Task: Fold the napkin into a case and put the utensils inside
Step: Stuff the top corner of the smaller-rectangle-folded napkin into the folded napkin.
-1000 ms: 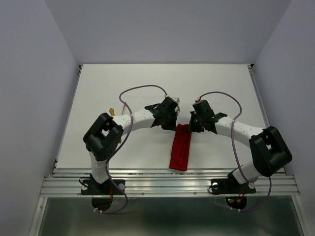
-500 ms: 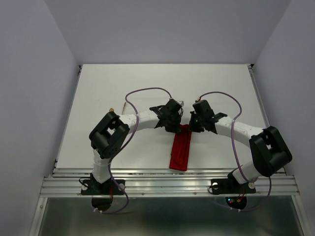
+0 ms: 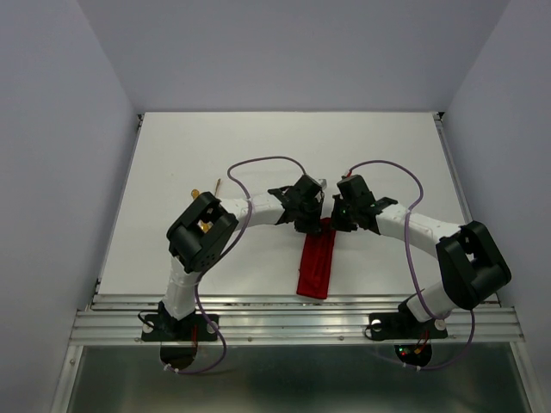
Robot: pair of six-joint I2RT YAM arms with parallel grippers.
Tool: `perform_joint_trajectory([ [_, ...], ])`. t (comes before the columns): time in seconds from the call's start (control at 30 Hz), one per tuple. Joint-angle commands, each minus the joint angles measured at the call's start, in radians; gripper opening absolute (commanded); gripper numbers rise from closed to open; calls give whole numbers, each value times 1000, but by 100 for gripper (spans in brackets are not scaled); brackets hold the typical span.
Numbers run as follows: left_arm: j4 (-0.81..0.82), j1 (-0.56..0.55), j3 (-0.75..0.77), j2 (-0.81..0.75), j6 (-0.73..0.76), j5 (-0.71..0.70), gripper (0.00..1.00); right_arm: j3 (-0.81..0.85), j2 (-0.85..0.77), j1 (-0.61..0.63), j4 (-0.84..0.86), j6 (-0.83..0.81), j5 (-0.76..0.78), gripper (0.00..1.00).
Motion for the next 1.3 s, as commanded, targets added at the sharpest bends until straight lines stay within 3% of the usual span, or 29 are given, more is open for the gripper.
perform_joint_trajectory([
  [0.0, 31, -13, 29, 31, -3, 28, 0, 24, -30, -1, 17, -3, -30, 1],
  [0.9, 103, -17, 89, 103, -9, 88, 0, -5, 59, -1, 63, 43, -66, 1],
  [1.27, 101, -10, 80, 41, -11, 99, 0, 16, 156, -1, 2, 142, 48, 1],
])
